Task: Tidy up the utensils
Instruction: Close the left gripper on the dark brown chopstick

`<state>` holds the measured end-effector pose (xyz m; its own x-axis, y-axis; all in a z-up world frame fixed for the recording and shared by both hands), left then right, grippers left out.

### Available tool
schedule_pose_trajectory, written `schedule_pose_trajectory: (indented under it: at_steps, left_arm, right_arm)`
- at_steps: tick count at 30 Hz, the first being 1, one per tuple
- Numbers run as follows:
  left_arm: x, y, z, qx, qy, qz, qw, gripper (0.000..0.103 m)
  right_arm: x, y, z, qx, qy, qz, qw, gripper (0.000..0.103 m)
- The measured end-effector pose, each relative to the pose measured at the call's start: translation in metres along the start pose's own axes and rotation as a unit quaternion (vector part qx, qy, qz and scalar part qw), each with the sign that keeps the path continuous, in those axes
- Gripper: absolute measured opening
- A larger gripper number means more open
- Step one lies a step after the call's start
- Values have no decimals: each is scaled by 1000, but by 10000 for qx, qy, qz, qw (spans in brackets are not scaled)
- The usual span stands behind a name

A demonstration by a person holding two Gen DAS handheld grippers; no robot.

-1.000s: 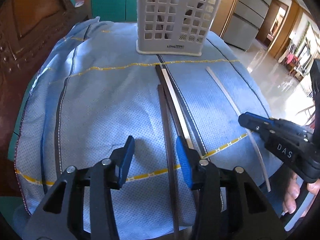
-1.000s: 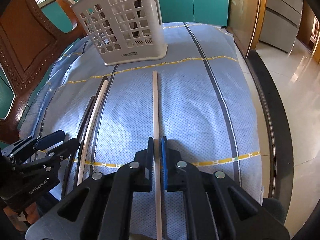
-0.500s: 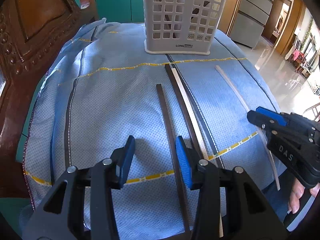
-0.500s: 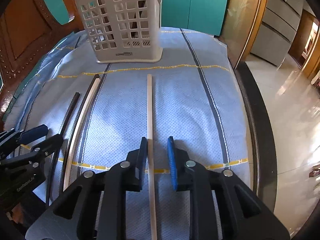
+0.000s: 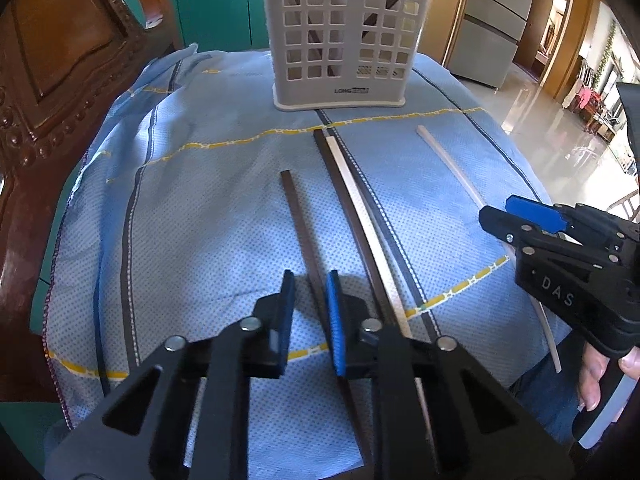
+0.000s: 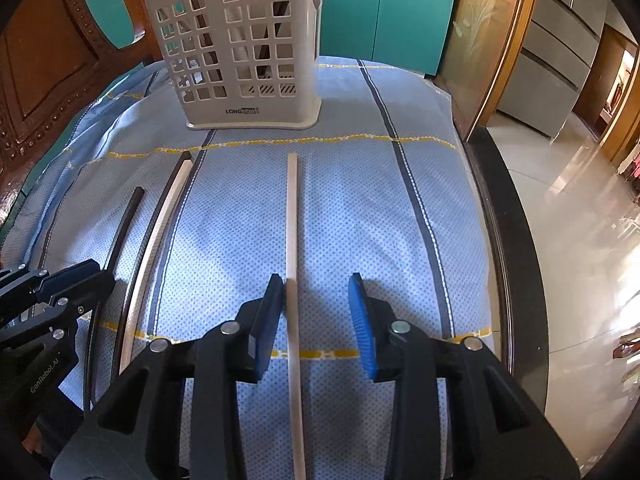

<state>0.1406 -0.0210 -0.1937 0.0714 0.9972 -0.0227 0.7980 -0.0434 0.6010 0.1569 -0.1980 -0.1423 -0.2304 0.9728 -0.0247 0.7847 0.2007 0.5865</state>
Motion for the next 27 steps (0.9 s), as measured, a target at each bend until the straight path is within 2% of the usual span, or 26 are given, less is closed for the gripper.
schedule_pose_trajectory:
  at_steps: [9,13,17,21,23,25,27]
  left_arm:
    - [-6,-1,-1,73,-63,146,9998,8]
    - [-1,0,1,116,-114,61,9998,8]
    - [1,9,6,207,1,48,9998,8]
    - [1,17,13,280,149,81,9995,12]
    - [1,20,15,293,174,73,9994,12]
    - [1,21,15,281,163,90,9994,12]
    - [0,20,15,267,91,80,9996,8]
  right_arm:
    - [0,0,0,9,15,-1,10000,37]
    - [1,5,3,64,50,-37,10000,40]
    - [7,14,10,162,66,-99,9998,41]
    - [14,22,17,186,147,-172,9996,41]
    - [19,23,18,171,231,-245,9993,35]
    - [24,23,17,173,403,-294,9986,10]
    - [25,23,17,207,563,-258,9979,7]
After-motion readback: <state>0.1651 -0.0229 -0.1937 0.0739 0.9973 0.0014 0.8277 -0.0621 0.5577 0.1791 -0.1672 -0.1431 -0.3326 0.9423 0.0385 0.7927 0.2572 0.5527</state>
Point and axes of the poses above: each gripper's, at about its wrist camera, not at the fingertips, and z roughly the way its jaws point, x to its left, y to its top, the point moved 4 cm from there along z, roughly the way its jaws point, and after that the axes turned 4 degrees about -x, right-handed, at the moved point
